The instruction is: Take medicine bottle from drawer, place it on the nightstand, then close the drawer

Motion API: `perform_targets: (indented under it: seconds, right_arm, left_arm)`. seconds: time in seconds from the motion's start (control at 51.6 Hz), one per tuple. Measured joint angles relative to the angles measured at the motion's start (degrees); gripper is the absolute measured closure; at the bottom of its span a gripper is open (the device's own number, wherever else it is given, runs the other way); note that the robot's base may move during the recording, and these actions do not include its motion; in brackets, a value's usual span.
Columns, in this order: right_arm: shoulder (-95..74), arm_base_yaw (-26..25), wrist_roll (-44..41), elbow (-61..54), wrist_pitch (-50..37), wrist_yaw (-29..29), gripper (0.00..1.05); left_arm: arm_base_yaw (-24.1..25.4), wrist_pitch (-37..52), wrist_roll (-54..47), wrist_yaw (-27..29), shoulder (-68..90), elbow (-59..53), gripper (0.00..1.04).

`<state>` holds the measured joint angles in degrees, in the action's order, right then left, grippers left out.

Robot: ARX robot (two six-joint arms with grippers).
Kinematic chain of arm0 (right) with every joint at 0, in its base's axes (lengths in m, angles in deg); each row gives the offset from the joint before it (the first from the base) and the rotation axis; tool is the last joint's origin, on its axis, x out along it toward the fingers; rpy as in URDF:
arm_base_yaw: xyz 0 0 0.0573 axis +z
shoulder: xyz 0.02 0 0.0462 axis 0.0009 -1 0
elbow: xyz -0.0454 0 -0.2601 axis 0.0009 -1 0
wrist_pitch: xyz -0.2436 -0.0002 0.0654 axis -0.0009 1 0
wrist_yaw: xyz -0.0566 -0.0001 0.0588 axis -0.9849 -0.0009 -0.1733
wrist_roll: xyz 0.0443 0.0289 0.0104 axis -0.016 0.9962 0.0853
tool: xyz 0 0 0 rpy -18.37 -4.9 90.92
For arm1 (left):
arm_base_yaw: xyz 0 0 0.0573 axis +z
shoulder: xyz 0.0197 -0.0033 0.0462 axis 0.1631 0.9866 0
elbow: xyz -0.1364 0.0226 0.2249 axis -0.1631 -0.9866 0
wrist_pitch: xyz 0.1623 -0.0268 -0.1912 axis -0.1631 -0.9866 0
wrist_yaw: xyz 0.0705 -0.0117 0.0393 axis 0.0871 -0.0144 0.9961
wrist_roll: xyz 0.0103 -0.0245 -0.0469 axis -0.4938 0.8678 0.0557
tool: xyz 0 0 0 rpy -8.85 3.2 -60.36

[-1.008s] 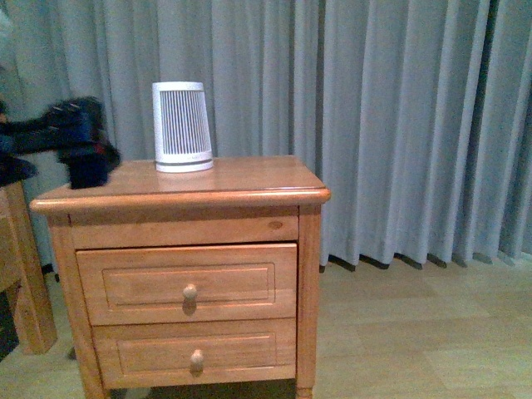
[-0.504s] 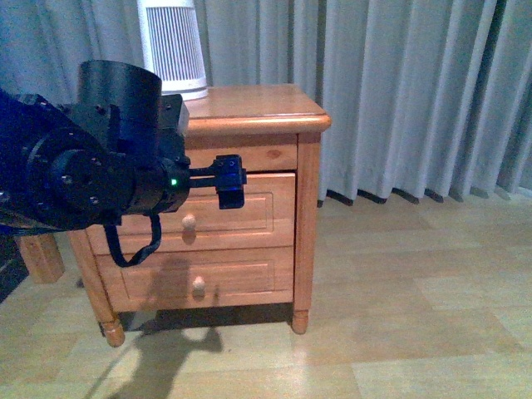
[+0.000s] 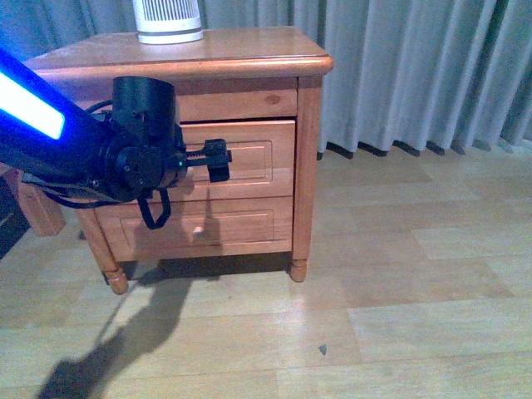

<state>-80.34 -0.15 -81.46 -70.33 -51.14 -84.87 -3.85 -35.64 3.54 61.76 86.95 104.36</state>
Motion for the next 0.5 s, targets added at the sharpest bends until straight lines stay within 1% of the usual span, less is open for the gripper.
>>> perform_targets:
  seconds: [0.174,0.504]
  right_arm:
    - [0.00,0.00,0.02,0.00,0.00,0.02,0.07]
    - [0.00,0.00,0.00,0.00,0.00,0.00,0.07]
  left_arm:
    - [0.04,-0.66,0.00,1.16,3.21,5.11,0.07]
    - [-1.18,-1.49,-0.44,2.16,5.70,8.41,0.07]
